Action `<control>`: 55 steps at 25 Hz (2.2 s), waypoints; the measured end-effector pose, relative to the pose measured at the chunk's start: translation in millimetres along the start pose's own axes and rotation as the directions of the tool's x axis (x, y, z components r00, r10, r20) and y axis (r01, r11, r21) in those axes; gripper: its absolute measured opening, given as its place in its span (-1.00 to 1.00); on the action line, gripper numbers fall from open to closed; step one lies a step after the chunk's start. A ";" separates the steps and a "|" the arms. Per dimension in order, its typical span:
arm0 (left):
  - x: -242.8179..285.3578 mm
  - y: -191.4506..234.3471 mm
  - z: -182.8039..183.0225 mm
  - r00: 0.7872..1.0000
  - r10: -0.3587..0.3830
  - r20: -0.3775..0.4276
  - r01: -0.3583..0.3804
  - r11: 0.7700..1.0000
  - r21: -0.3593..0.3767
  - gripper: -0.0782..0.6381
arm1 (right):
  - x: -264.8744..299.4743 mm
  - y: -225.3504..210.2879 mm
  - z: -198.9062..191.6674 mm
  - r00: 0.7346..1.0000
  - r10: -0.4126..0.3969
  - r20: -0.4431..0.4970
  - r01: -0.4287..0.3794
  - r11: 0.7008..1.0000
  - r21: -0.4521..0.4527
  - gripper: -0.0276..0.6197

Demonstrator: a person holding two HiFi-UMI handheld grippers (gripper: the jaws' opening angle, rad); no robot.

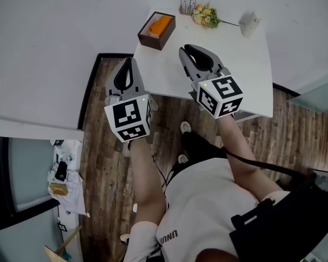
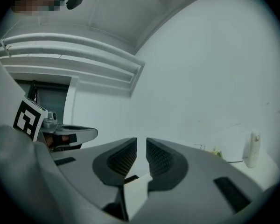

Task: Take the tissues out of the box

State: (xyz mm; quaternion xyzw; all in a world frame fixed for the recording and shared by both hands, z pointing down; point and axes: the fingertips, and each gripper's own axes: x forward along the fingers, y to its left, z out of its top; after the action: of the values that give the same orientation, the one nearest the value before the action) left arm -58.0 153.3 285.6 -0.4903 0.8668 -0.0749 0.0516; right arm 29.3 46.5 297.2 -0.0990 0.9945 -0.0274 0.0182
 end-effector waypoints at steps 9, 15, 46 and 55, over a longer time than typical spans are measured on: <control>73.9 17.8 -2.3 1.000 0.023 -0.012 -0.023 1.000 -0.018 -0.74 | 67.6 -49.1 11.6 1.000 0.010 -0.011 -0.010 1.000 -0.008 -0.67; 121.3 26.5 -3.6 0.999 0.041 -0.026 -0.041 0.999 -0.016 -0.74 | 107.2 -81.4 18.2 1.000 0.025 -0.017 -0.025 1.000 -0.006 -0.67; 299.2 35.9 -56.4 0.965 -0.186 -0.182 0.185 0.982 -0.024 -0.74 | 205.7 -174.2 -5.4 0.987 -0.141 -0.072 0.143 0.989 0.025 -0.84; 339.5 22.4 -89.8 0.901 -0.368 -0.228 0.351 0.929 -0.114 -0.74 | 216.3 -203.2 -16.4 0.960 -0.261 -0.100 0.266 0.963 0.042 -0.84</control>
State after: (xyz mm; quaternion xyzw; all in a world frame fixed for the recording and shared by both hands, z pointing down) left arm -266.0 -119.4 364.4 -0.6302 0.7632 -0.1127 -0.0876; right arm -143.5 -194.3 318.6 -0.2284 0.9712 -0.0614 -0.0296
